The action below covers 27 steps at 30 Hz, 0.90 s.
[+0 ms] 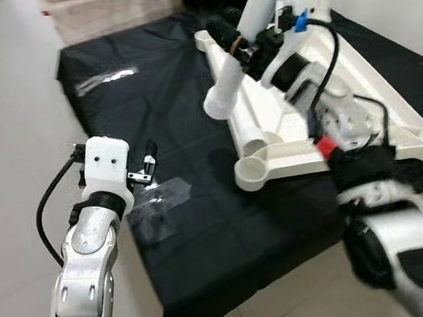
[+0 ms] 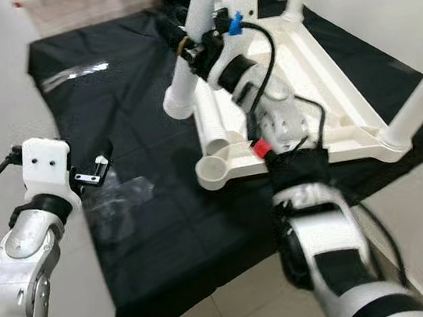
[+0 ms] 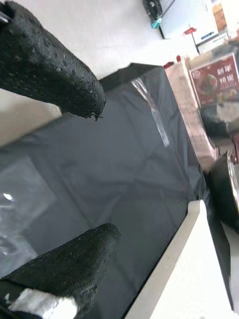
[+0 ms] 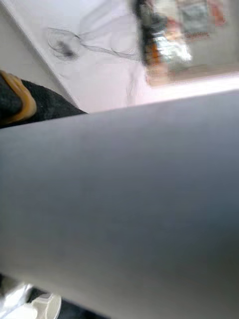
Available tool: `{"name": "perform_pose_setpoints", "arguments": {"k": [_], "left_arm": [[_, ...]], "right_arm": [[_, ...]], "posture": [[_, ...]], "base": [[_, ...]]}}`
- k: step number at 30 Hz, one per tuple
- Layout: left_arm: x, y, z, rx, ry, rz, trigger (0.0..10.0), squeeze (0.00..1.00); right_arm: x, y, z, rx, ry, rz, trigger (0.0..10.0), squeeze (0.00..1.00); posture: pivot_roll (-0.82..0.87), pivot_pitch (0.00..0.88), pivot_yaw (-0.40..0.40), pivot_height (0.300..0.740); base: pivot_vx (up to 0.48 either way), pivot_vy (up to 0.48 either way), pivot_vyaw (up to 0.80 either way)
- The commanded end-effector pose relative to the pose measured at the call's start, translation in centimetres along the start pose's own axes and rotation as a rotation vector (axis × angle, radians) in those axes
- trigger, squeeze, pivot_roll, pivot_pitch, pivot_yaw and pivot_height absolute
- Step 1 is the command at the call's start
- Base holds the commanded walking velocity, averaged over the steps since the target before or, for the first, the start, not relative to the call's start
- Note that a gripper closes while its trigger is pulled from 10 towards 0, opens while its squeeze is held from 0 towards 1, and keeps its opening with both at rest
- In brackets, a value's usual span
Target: Building children table
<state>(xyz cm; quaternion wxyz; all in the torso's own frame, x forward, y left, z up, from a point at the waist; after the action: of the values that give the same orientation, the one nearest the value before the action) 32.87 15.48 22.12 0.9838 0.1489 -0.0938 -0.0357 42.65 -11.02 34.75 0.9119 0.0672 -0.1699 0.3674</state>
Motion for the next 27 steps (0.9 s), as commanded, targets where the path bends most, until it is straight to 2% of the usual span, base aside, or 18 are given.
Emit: {"name": "perform_pose_setpoints", "arguments": {"k": [1,4,6,12,16,19,27], "left_arm": [[-0.4,-1.1,0.0,-0.031,0.004,-0.051,10.0,0.0],[-1.1,-2.3,0.2,-0.056,0.002,-0.104,10.0,0.0],[-1.6,-2.9,0.2,-0.059,0.005,-0.125,10.0,0.0],[-2.6,-3.6,0.1,-0.058,0.02,-0.149,10.0,0.0],[-3.1,-3.6,0.0,-0.066,0.035,-0.15,10.0,0.0],[-3.8,-4.1,-0.1,-0.076,0.05,-0.166,10.0,0.0],[-4.4,-4.3,0.2,-0.064,0.054,-0.183,10.0,0.0]], "right_arm": [[-0.1,0.3,-0.2,-0.004,0.044,0.074,10.0,0.0],[-1.0,0.6,-0.6,0.023,0.133,0.223,10.0,0.0],[-1.6,0.9,-0.7,0.095,0.16,0.309,10.0,0.0],[-2.8,1.0,-0.5,0.17,0.165,0.412,10.0,0.0],[-3.3,1.1,-0.8,0.177,0.186,0.456,10.0,0.0],[-3.9,1.3,-1.8,0.163,0.257,0.512,10.0,0.0],[-4.8,1.9,-1.6,0.152,0.309,0.625,10.0,0.0]], "posture": [[0.13,0.197,-0.048,0.74],[0.14,0.215,-0.049,0.74],[0.14,0.228,-0.053,0.74],[0.16,0.27,-0.053,0.74],[0.16,0.283,-0.052,0.74],[0.16,0.296,-0.049,0.74],[0.18,0.324,-0.049,0.74]], "base": [[0.0,0.0,0.0],[0.0,0.0,0.0],[0.0,0.0,0.0],[0.0,0.0,0.0],[0.0,0.0,0.0],[0.0,0.0,0.0],[0.0,0.0,0.0]]}}
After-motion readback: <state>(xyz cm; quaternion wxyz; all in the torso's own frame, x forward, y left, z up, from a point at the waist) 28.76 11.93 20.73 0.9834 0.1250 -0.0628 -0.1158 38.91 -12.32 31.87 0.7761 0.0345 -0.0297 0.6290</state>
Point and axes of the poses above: a point about 5 cm out from each wrist's last joint towards the gripper, its own x axis pointing out of the wrist towards the gripper, its own z axis along the axis of the wrist's last joint, y = z × x, the point moved 5 cm from there along x, pointing out of the wrist towards the gripper, and after that the axes turned 6 degrees about x, right-handed, at the moved point
